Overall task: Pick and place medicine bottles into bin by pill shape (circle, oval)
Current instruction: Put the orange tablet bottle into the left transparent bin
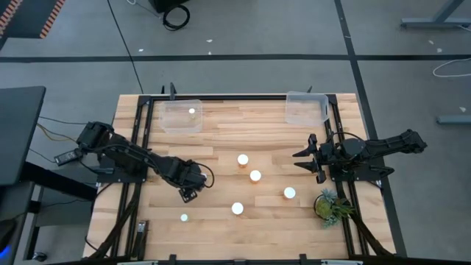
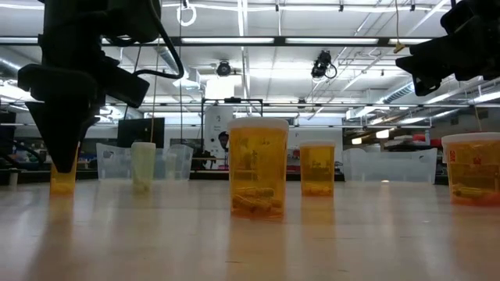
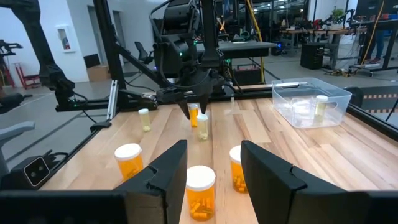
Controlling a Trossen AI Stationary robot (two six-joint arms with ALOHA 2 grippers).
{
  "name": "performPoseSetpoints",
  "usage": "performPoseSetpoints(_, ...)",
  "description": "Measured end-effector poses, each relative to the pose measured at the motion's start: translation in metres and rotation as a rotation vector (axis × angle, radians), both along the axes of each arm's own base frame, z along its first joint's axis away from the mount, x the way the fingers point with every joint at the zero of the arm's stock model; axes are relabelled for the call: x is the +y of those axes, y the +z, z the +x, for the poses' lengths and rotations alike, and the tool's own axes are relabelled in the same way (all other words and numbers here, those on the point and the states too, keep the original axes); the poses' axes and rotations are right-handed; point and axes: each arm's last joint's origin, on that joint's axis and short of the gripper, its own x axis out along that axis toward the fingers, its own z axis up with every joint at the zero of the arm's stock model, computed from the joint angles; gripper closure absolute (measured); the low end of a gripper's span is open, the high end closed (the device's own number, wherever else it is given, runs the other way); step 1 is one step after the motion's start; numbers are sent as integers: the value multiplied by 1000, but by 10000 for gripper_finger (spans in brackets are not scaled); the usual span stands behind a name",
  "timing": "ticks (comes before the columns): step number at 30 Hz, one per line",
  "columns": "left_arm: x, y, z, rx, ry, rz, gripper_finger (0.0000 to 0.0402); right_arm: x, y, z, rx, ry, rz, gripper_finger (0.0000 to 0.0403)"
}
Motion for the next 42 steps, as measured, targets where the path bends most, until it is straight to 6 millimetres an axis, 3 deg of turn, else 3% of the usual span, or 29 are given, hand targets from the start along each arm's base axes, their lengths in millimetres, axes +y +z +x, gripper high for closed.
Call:
performPoseSetpoints(19,5,0,1,23,8,-77,289,0,0,0,0,0,0,246)
performPoseSetpoints(42,70,3,11,41,-12,-148,282,0,0,0,0,0,0,246)
